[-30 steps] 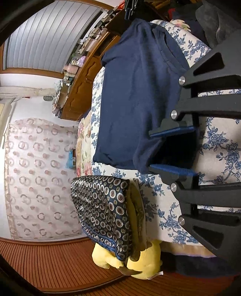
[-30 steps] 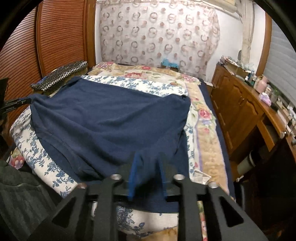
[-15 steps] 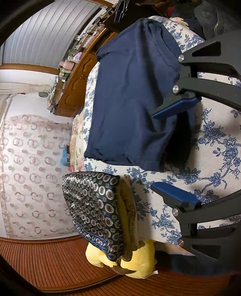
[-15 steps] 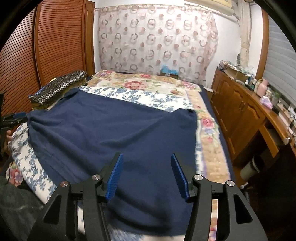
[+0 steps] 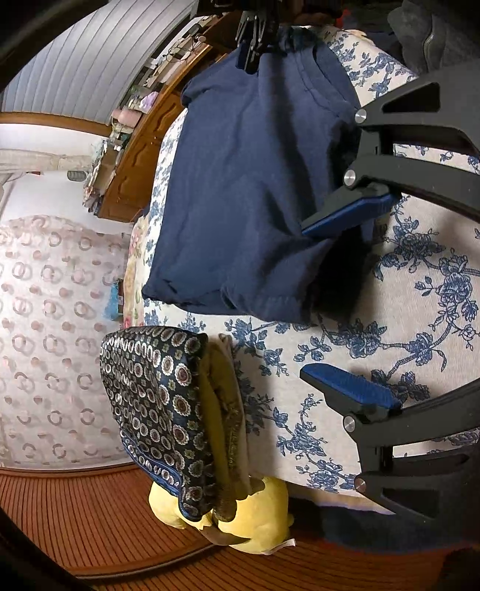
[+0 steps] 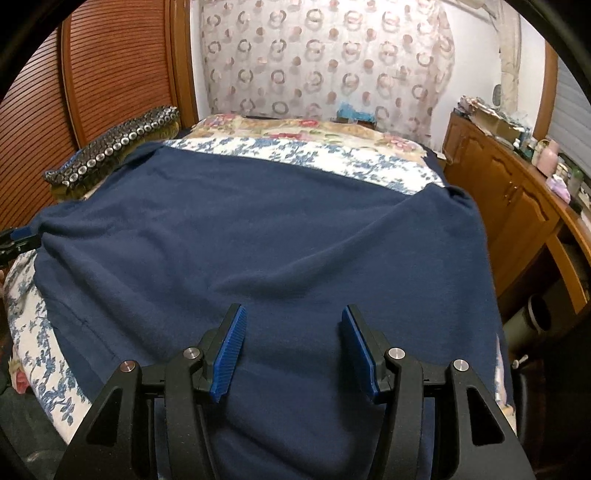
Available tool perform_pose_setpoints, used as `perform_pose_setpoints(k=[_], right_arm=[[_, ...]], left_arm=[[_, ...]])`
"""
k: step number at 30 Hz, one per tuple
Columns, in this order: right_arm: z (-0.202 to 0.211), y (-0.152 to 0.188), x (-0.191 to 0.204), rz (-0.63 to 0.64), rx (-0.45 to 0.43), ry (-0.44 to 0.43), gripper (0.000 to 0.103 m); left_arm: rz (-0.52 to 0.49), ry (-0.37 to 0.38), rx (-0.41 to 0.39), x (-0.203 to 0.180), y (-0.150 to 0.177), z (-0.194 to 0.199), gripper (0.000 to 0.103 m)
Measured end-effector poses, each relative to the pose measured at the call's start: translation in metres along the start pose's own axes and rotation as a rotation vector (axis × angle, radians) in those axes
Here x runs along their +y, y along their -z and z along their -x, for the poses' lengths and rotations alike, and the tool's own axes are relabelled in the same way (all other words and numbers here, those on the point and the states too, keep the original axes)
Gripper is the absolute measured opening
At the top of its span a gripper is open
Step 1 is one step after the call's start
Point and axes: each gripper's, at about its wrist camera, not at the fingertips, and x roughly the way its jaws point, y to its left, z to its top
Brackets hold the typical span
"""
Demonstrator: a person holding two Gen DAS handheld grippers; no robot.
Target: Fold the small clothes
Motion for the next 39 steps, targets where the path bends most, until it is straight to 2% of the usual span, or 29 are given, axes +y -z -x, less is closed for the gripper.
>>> perform_pose_setpoints(k=[4,11,15,20,26,39], right_arm=[[-0.007,0.001,-0.003,-0.015,0.033,-0.001,0.056],[-0.008,-0.001,0.002,0.005,0.028,0.015,0.059],[-0.008,0.0,0.001,0.005,0.024,0.006,0.062],[-0.011,0.0,0.002,0.006,0.021,0.008,0.063],[-0.01,0.001,0.002,0.006,0.021,0.006,0.063],[-0.011,0.0,0.002,0.005,0.02,0.003,0.063]], left_arm=[[0.005,-0.004,0.0,0.002,0.002,0.002,0.071],[0.022,-0.005,-0.021,0.006,0.002,0.013,0.071],[0.038,0.024,-0.039,0.006,-0.002,0.017,0.072],[0.039,-0.006,-0.021,0.005,-0.007,0.005,0.071],[0.064,0.02,0.028,0.007,0.001,-0.007,0.071],[0.05,0.047,0.051,-0.005,0.013,-0.014,0.07]])
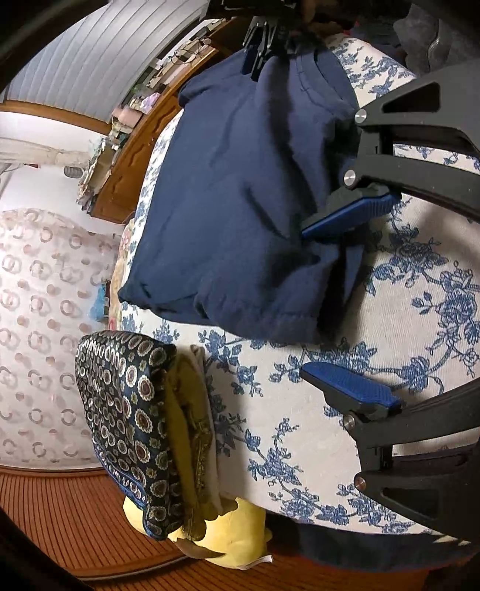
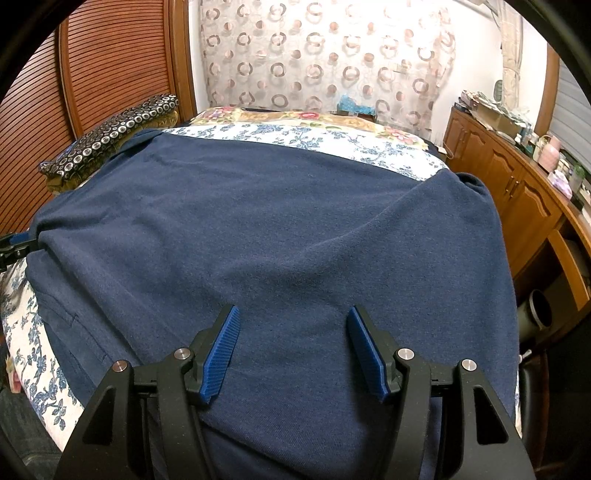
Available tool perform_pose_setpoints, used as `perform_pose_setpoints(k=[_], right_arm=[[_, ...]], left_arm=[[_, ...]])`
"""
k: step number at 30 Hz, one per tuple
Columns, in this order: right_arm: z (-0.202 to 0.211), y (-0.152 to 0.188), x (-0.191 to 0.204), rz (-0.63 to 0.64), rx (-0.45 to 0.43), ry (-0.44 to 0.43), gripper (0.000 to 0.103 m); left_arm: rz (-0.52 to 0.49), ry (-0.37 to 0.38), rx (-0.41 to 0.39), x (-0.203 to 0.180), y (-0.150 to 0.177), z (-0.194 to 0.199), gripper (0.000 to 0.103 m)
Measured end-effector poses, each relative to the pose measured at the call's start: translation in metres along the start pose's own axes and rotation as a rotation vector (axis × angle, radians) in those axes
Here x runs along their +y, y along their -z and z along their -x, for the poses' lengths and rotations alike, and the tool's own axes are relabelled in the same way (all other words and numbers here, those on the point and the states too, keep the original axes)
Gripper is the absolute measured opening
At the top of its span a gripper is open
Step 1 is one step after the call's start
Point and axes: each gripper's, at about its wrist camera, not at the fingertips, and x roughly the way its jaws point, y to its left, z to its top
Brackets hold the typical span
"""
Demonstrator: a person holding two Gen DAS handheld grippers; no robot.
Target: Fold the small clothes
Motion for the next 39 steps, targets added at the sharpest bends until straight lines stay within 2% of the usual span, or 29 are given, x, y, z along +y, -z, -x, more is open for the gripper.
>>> perform_pose_setpoints(k=[2,13,17,21,26,33,39], right_arm=[[0.0,0.0,0.0,0.0,0.0,0.0,0.063],[0.0,0.0,0.0,0.0,0.0,-0.002,0.064],[0.001,-0.001,0.0,-0.003,-0.001,-0.005,0.064],[0.001,-0.001,0.0,-0.004,-0.001,-0.007,0.064],[0.0,-0.001,0.0,-0.005,-0.001,-0.009,0.064],[0.001,-0.001,0.0,-0.008,-0.005,-0.012,0.064],[0.014,0.004,-0.012,-0.057,-0.055,-0.05,0.064]], left_arm=[[-0.005,0.007,0.002,-0.003,-0.002,0.0,0.062],[-0.018,0.022,0.0,-0.004,-0.007,-0.005,0.033],[0.005,0.052,-0.008,-0.004,-0.009,-0.006,0.013],[0.013,0.076,-0.066,-0.01,-0.016,0.006,0.01],[0.021,0.143,-0.128,-0.019,-0.037,0.021,0.01],[-0.048,0.212,-0.171,-0.055,-0.061,0.03,0.01],[-0.126,0.272,-0.215,-0.089,-0.078,0.037,0.009]])
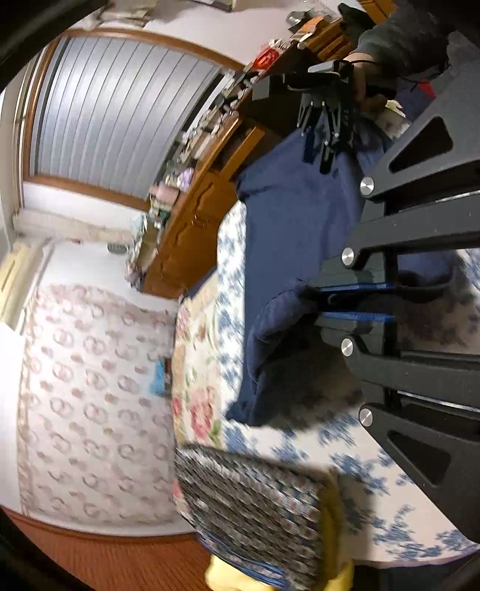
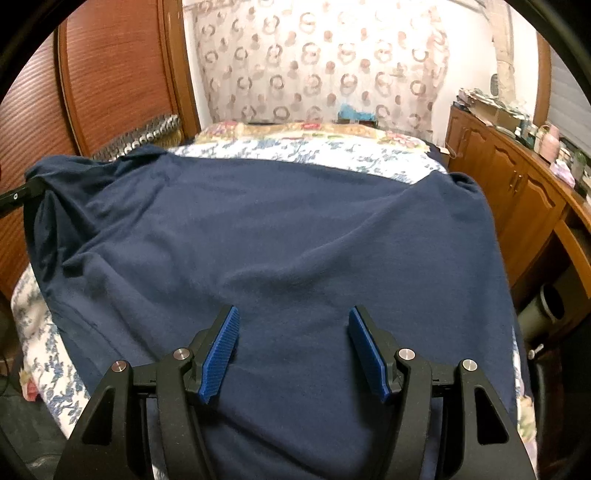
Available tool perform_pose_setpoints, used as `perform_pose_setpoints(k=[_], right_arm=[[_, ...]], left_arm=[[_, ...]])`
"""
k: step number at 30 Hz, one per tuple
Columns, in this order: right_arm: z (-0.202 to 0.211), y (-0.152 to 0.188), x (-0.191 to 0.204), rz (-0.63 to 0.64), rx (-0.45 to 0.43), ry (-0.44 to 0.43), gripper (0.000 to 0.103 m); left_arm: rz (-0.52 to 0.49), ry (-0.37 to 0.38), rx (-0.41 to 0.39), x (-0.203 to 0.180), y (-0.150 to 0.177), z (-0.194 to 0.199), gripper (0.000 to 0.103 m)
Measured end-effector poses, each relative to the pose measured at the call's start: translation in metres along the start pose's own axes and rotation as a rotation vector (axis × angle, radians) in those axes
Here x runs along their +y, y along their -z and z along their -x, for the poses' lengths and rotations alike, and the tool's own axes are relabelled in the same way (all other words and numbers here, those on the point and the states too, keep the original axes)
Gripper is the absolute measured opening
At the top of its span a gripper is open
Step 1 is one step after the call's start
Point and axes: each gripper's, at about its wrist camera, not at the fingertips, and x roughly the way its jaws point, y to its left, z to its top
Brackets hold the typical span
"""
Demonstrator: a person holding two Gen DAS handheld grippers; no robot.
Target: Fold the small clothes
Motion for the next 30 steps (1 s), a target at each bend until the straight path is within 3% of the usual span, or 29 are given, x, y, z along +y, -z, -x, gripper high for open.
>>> perform_pose_setpoints(k=[8,18,22,26,30], right_arm=[[0.044,0.009,-0.015,-0.031,-0.082,0.043,0.064],[0.093,0.026,-0.016,-0.029,-0.18,0.118,0.064],[0.103,0.034,-0.014,-0.045,-0.205,0.135,0.064],[0.1,0.04,-0.008,-0.056,-0.211,0.134,0.064],[0.095,0.039,-0.012,-0.061,-0.2,0.12,0.064]], left_arm=[[-0.103,0.123,-0.026,-0.055,-0.035,-0.02,0.008],[-0.228,0.296,0.0,-0.138,-0.069,-0.045,0.008],[-0.256,0.321,0.039,-0.163,-0.075,-0.052,0.009],[-0.267,0.3,0.049,-0.159,-0.068,-0.059,0.035],[-0.256,0.257,0.062,-0.146,-0.064,-0.062,0.042]])
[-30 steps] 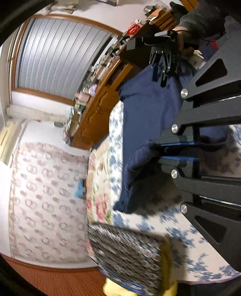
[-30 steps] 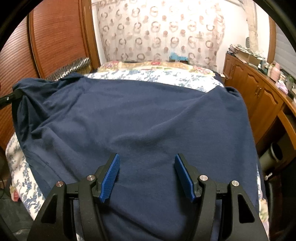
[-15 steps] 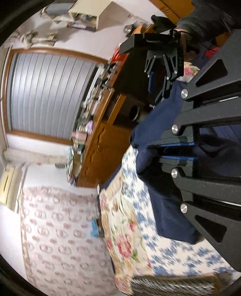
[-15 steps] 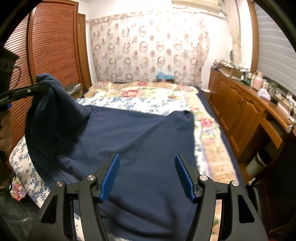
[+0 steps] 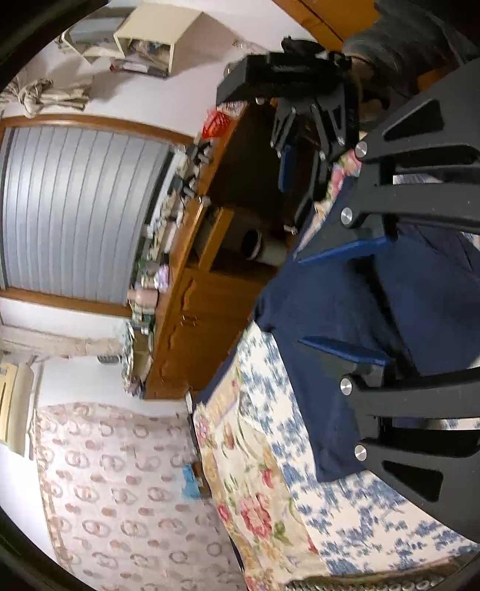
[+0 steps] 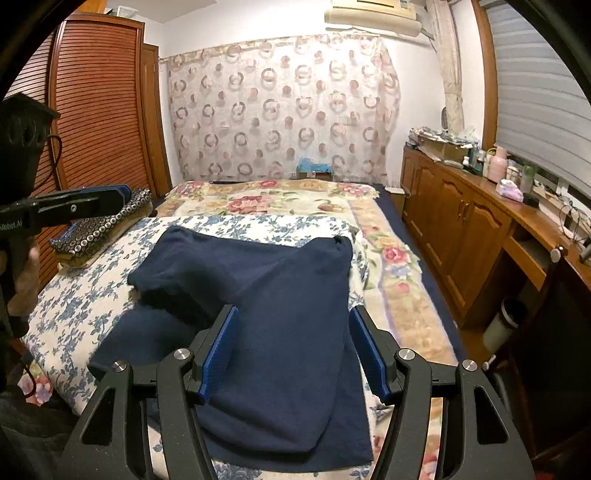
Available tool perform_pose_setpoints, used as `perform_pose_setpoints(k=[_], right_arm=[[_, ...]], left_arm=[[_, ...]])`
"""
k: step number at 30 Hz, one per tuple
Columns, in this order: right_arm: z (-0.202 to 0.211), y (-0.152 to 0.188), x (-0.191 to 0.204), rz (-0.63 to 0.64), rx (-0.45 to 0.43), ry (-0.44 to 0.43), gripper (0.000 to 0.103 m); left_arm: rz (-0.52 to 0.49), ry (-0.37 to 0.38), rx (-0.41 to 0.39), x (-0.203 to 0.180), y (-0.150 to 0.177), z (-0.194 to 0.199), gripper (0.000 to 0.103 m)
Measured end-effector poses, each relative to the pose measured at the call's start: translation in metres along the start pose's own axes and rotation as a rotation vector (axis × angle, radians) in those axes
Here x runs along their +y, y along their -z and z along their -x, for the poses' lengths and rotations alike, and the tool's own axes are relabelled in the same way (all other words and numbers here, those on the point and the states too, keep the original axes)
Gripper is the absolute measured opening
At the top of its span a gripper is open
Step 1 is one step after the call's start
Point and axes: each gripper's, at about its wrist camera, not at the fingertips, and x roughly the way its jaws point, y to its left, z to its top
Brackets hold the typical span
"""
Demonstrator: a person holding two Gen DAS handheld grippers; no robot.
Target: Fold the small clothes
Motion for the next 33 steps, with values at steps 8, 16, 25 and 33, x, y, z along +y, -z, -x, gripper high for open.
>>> perform_pose_setpoints(k=[8,16,25,33], right_arm=[[-0.022,-0.008,0.005,0.017,0.039,-0.058,0.064],[-0.077,-0.014,0.014,0.079,0.154,-0.105,0.064],[-0.109,-0.011,0.007,0.103,0.235,-0.096,0.064],[-0.121,-0.015,0.008,0.109,0.239,-0.097,0.064]], left_arm=[[0.052,-0.112,-0.005,0.041,0.024,0.014,0.072],[0.116,-0.197,0.048,0.073,0.058,0.013,0.072],[0.131,-0.229,0.101,0.079,0.089,0.002,0.072],[0.155,-0.278,0.143,0.088,0.104,-0.008,0.072]])
